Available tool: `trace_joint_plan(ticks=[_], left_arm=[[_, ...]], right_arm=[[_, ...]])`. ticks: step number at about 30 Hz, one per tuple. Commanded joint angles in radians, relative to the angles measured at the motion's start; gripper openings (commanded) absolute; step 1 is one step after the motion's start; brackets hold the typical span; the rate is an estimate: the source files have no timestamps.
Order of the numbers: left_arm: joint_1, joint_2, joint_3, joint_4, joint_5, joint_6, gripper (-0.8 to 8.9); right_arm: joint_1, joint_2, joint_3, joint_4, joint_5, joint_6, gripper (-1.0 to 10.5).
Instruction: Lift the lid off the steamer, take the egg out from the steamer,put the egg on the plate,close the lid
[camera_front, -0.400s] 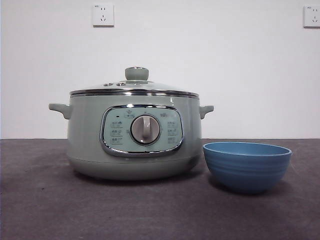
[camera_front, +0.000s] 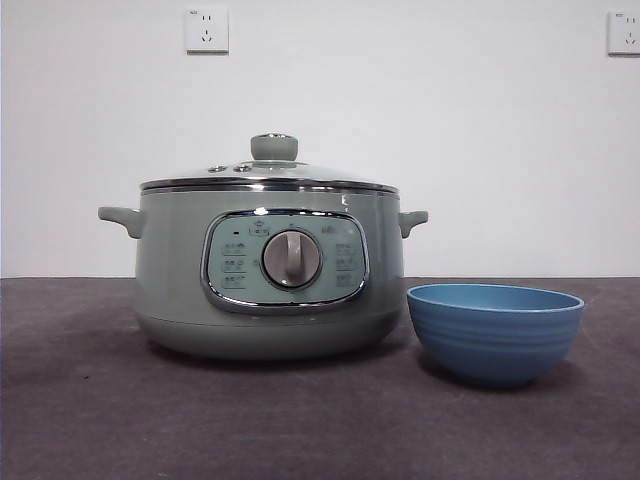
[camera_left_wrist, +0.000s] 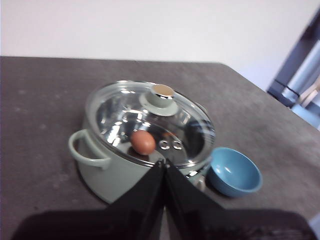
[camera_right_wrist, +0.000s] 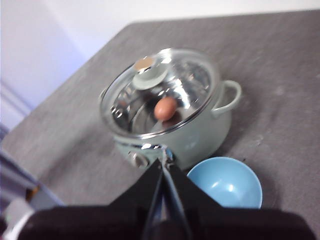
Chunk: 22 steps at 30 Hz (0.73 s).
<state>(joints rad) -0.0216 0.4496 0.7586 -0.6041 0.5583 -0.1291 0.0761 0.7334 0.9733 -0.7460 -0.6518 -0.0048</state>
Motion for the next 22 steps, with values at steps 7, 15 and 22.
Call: trace_joint_plan(ticks=[7, 15, 22], left_arm=[[0.002, 0.139, 0.195, -0.204, 0.055, 0.136, -0.08], [0.002, 0.182, 0.245, -0.236, 0.053, 0.129, 3.87], [0.002, 0.183, 0.245, -0.234, 0.054, 0.130, 5.98]], right_arm=[[0.042, 0.137, 0.160, -0.258, -0.004, -0.195, -0.1], [0.051, 0.139, 0.160, -0.258, 0.001, -0.168, 3.2], [0.051, 0.139, 0.160, -0.257, 0.003, -0.168, 6.0]])
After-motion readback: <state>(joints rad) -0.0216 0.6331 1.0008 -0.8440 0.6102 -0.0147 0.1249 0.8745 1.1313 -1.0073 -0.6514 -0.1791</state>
